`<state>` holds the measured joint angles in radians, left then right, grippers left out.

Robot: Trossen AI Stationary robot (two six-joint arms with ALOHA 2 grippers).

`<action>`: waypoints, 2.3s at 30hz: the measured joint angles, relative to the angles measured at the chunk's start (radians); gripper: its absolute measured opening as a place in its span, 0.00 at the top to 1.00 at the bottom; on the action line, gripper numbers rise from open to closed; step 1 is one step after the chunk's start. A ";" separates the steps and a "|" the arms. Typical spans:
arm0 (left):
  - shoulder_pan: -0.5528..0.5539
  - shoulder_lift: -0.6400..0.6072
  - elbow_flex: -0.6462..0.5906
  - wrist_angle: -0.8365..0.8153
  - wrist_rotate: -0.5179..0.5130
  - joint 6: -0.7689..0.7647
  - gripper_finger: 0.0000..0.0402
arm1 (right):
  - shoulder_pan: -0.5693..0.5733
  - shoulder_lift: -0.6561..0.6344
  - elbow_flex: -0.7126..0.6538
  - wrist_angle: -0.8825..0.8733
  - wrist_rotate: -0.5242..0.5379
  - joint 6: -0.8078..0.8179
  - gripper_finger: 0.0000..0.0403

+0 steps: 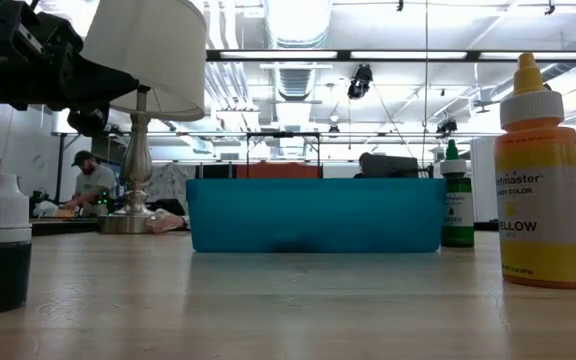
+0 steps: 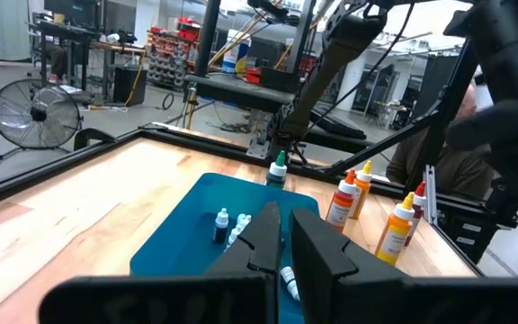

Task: Pick & Place food coloring
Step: Put the small blue food coloring bottle into the blue bin

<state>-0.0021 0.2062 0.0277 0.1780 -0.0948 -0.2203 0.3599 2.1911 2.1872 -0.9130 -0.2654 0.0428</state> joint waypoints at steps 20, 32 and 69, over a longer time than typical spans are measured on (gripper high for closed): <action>0.000 0.001 0.000 -0.001 0.000 0.000 1.00 | 0.000 0.190 0.002 0.189 0.002 -0.177 0.41; 0.000 0.001 0.000 -0.002 0.000 0.000 1.00 | -0.005 0.267 0.002 0.262 0.004 -0.174 0.41; 0.000 0.002 0.000 -0.021 0.000 0.000 1.00 | -0.024 0.346 -0.017 0.353 0.002 -0.154 0.58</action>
<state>-0.0021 0.2077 0.0277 0.1566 -0.0951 -0.2203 0.3355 2.5370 2.1700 -0.5602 -0.2630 -0.1112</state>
